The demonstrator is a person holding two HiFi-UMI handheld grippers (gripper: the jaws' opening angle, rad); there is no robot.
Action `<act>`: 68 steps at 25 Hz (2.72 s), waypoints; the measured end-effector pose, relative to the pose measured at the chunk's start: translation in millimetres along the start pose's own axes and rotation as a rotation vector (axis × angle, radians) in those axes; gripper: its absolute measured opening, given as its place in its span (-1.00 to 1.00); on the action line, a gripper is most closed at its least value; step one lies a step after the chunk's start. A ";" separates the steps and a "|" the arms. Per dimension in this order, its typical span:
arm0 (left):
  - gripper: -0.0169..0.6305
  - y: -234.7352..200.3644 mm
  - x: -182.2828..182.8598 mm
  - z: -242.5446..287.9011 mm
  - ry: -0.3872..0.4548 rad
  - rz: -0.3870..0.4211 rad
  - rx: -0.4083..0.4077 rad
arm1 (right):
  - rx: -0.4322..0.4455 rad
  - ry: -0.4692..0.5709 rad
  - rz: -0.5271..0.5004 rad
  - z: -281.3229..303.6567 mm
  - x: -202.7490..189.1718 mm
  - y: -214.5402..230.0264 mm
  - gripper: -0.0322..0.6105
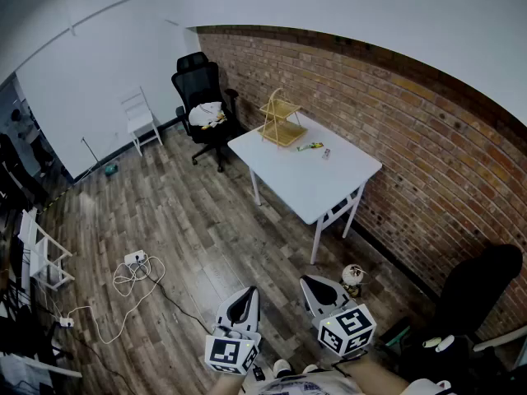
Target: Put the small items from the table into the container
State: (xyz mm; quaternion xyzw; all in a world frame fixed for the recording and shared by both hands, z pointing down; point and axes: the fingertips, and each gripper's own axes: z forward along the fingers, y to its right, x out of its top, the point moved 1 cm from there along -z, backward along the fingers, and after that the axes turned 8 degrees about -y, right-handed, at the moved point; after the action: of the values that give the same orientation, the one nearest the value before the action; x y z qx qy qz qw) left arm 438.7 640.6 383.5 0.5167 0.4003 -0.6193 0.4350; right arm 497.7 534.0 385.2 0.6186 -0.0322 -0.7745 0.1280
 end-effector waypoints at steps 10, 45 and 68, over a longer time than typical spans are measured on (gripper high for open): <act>-0.80 -25.2 -0.7 33.4 -0.012 -0.024 0.041 | 0.027 0.018 0.000 16.5 9.2 15.6 -0.84; -0.80 -85.7 23.9 196.8 -0.022 -0.018 0.042 | 0.025 -0.040 0.082 129.9 34.4 139.3 -0.84; -0.80 -309.5 48.8 308.9 -0.044 -0.009 -0.043 | -0.070 -0.006 0.097 362.2 105.1 135.4 -0.84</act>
State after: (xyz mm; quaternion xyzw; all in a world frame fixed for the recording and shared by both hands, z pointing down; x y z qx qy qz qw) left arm 49.6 435.6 394.5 0.4918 0.4060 -0.6238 0.4519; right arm 147.8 339.0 397.8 0.6090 -0.0356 -0.7700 0.1870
